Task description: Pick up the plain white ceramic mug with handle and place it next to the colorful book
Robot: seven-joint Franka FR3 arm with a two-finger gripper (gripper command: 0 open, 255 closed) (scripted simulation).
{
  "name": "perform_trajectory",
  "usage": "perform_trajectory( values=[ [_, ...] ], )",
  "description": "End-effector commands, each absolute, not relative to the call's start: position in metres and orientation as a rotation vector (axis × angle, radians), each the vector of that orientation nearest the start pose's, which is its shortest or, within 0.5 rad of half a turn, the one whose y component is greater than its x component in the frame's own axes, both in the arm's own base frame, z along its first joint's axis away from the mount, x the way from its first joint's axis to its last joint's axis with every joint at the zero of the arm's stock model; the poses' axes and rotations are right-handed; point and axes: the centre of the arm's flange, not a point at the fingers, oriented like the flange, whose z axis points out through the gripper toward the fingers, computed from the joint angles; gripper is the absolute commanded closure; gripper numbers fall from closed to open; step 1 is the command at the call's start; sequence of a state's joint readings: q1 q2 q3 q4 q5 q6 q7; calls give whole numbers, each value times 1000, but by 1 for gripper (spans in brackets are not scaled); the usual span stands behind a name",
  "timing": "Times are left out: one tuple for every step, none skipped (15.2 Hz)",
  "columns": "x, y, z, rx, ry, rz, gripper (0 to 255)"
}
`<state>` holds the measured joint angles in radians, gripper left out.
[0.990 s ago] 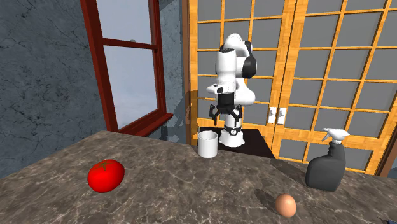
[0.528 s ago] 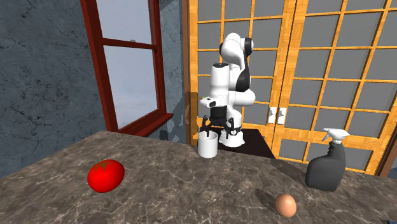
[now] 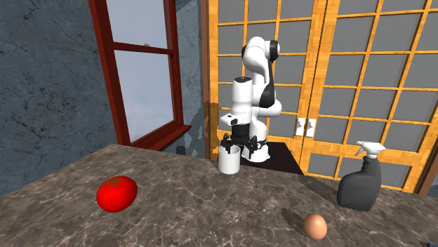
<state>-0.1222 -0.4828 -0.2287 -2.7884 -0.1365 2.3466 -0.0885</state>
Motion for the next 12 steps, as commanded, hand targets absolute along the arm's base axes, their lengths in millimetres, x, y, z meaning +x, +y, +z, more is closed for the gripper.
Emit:
perform_trajectory(
  values=[
    [339, -118, 347, -3134, 227, -57, 0],
    [339, -118, 347, -3134, 227, -57, 0],
    [339, -118, 347, -3134, 227, -57, 0],
    [339, -118, 347, -3134, 227, -56, 0],
    [339, -118, 347, -3134, 227, -56, 255],
    [339, -118, 347, -3134, 227, -56, 255],
    [339, -118, 347, -3134, 227, -56, 255],
    [339, -118, 347, -3134, 227, -56, 255],
    [339, -118, 347, -3134, 227, -56, 255],
    [339, -118, 347, -3134, 227, -56, 255],
    [339, -118, 347, -3134, 227, -56, 255],
    [339, -118, 347, -3134, 227, -56, 255]
  ],
)
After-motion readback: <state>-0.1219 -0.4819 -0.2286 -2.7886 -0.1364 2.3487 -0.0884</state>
